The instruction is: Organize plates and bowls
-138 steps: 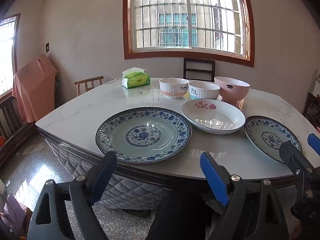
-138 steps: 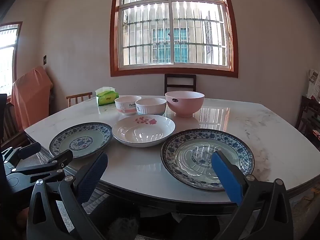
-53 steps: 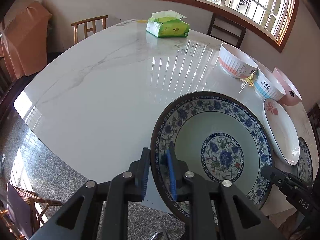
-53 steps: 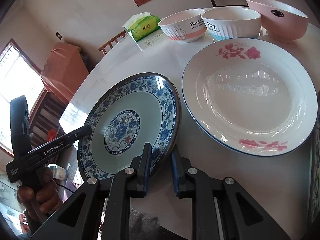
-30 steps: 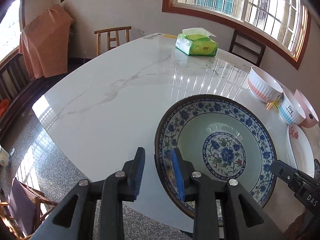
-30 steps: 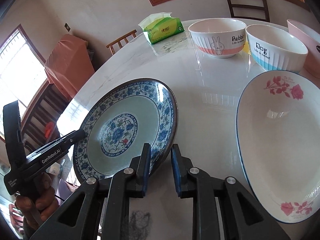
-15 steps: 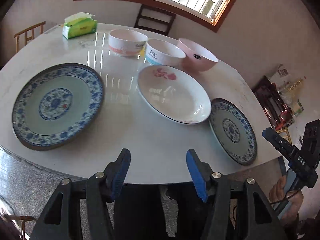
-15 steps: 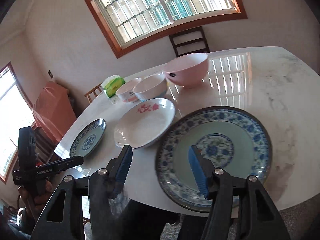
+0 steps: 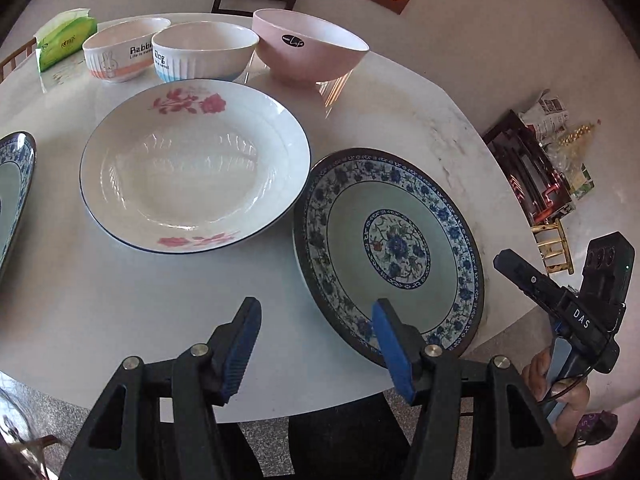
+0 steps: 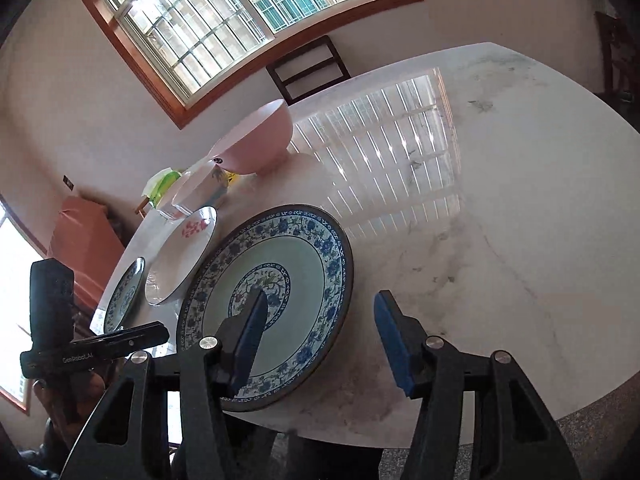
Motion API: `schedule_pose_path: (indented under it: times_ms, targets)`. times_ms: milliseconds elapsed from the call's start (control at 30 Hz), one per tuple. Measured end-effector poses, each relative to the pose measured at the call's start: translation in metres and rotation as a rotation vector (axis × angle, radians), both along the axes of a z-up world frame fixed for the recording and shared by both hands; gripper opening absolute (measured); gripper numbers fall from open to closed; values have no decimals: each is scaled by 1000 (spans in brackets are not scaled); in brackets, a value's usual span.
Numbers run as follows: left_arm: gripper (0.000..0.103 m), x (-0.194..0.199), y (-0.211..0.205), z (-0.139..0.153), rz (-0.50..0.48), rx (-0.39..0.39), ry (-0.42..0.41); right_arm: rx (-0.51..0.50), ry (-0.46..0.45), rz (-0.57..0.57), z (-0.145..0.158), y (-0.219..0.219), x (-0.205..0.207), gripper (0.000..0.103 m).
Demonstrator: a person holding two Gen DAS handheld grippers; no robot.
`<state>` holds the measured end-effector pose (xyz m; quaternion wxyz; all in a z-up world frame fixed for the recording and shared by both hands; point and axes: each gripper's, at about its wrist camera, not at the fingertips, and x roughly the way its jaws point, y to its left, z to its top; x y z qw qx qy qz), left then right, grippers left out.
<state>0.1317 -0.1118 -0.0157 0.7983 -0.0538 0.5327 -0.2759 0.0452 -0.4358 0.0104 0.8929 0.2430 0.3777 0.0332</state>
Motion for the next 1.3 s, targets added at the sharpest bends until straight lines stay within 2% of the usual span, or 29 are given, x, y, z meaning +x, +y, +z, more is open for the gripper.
schedule_pose_path:
  times_ms: [100,333,400,500,633,733,833,867,900,933,1067,1300]
  targets:
    - [59,4,-3,-5,9,-8,32,4,-3,21,-1,-2,6,54]
    - [59,1,-11,-7,9,49,2,10,16,50,-8,-7,18,54]
    - [59,2,-13,-10,6,56,29,9,26,54,-11,-7,21,54]
    - [59,1,-14,-10,17,74,15,16,37,66,-15,-7,26,54]
    - [59,3,-18,-11,5,69,12,27,56,82,-21,-5,33,54]
    - [59,3,-19,-11,6,55,19,36,80,108,-27,-1,40,48]
    - [58,2,-25,-11,-5,55,11,31,91,123,-30,4,45,31]
    - [44,1,-27,-12,-12,44,11,12,98,119,-30,5,46,23]
    - [41,0,-29,-11,6,69,-3,7,101,113,-31,4,46,19]
    - [29,-1,-31,-12,24,104,-19,26,95,109,-33,0,44,17]
    - [23,2,-24,-15,26,43,6,30,72,92,-34,-3,33,16]
    - [23,-11,-24,-15,2,41,-28,66,52,42,-36,1,2,16]
